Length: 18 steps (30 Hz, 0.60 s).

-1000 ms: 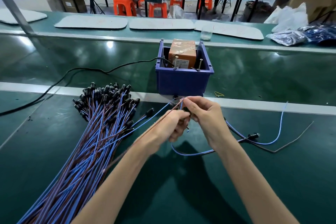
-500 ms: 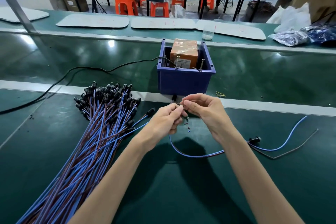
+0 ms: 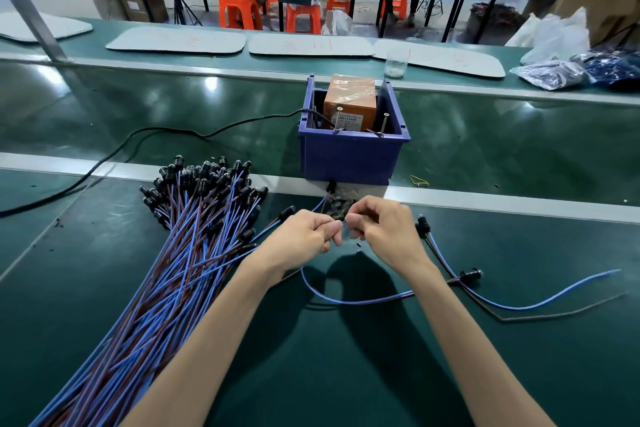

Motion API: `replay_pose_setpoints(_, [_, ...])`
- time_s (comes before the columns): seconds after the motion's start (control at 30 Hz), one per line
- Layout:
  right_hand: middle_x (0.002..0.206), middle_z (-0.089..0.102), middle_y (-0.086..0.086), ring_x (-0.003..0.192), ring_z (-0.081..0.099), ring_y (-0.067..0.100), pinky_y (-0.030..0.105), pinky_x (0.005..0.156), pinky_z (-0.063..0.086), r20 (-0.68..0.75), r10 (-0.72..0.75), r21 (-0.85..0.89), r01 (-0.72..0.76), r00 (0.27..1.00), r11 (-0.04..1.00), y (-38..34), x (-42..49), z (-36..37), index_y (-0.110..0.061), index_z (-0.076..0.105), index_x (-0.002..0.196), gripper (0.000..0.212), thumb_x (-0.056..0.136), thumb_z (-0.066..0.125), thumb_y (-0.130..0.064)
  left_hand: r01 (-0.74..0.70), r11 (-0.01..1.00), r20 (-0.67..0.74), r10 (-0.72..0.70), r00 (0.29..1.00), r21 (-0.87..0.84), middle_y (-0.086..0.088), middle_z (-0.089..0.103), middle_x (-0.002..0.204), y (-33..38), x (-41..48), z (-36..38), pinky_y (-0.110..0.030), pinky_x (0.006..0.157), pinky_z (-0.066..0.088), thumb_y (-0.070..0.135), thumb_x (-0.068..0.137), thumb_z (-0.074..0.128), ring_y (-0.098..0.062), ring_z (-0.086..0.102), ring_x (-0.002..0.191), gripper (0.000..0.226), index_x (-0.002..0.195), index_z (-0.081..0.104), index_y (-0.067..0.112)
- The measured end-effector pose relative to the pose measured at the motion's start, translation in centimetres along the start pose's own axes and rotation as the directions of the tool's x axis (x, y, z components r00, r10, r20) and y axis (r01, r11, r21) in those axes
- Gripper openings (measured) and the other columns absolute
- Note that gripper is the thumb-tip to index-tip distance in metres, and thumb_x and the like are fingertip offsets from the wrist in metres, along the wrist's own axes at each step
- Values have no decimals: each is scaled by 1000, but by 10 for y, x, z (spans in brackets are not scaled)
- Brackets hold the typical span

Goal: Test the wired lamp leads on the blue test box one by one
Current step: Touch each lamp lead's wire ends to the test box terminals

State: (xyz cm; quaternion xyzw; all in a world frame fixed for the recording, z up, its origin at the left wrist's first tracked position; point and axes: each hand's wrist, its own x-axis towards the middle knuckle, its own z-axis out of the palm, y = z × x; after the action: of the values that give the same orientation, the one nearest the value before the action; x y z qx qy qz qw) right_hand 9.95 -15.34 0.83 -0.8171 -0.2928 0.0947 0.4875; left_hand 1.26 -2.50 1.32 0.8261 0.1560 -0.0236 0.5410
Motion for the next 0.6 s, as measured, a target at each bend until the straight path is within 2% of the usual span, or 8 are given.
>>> replay_pose_setpoints(0.1, [58, 62, -5, 48, 57, -3, 20, 61, 51, -28, 82, 103, -79, 996, 992, 2, 1, 5, -15, 61, 69, 25, 87, 63, 2, 26, 997, 28, -24, 999, -72, 12, 35, 40, 0, 1, -2, -26, 46, 18, 21, 103, 42, -11, 21, 46, 39, 66, 56, 16])
replay_pose_setpoints(0.27, [58, 62, -6, 46, 57, -3, 12, 53, 48, -29, 190, 250, -177, 981, 952, 8, 6, 12, -15, 61, 69, 27, 91, 60, 0, 57, 993, 84, -48, 995, -104, 13, 34, 38, 0, 0, -7, -17, 43, 21, 21, 104, 40, -5, 24, 42, 38, 68, 53, 15])
replay_pose_setpoints(0.33, [60, 62, -3, 44, 54, -4, 11, 51, 45, -101, 234, 254, -202, 967, 946, 14, 10, 5, -15, 59, 69, 27, 92, 56, 0, 70, 988, 117, -54, 992, -134, 14, 32, 40, -2, -3, -13, -14, 43, 22, 20, 104, 39, -1, 24, 40, 38, 70, 52, 14])
replay_pose_setpoints(0.4, [63, 63, 2, 45, 55, -4, 12, 52, 46, -173, 214, 173, -184, 961, 968, 20, 12, -8, -12, 61, 71, 26, 92, 55, 2, 66, 981, 123, -44, 991, -184, 12, 31, 42, -3, -5, -21, -14, 43, 22, 20, 104, 39, -2, 24, 41, 36, 71, 53, 13])
replay_pose_setpoints(0.47, [73, 66, 11, 56, 61, 4, 20, 62, 51, -184, 128, 62, -119, 975, 991, 22, 13, -15, -6, 65, 81, 24, 88, 50, 12, 55, 962, 119, -23, 993, -268, 10, 31, 43, -1, -6, -25, -14, 43, 20, 20, 103, 39, -3, 23, 41, 35, 73, 55, 12])
replay_pose_setpoints(0.53, [105, 65, 17, 91, 63, 23, 32, 87, 49, -54, 20, -224, -31, 998, 974, 20, 12, -15, -4, 66, 113, 40, 85, 46, 17, 46, 927, 111, -5, 994, -373, 9, 32, 43, 5, -5, -24, -14, 43, 19, 19, 103, 39, -2, 22, 41, 33, 77, 58, 10])
replay_pose_setpoints(0.57, [127, 56, 17, 109, 55, 29, 35, 99, 42, 38, -16, -412, 30, 999, 911, 19, 11, -14, -12, 57, 131, 48, 89, 48, 10, 44, 897, 104, 3, 995, -439, 9, 32, 43, 9, -5, -24, -13, 42, 19, 19, 103, 38, -2, 21, 41, 32, 80, 59, 9])
replay_pose_setpoints(0.6, [141, 44, 14, 122, 44, 31, 36, 106, 35, 65, -48, -518, 75, 997, 852, 15, 8, -14, -20, 48, 140, 51, 93, 52, 0, 36, 857, 93, 14, 996, -515, 9, 32, 43, 14, -6, -25, -12, 40, 20, 18, 103, 37, -2, 21, 40, 31, 83, 59, 9])
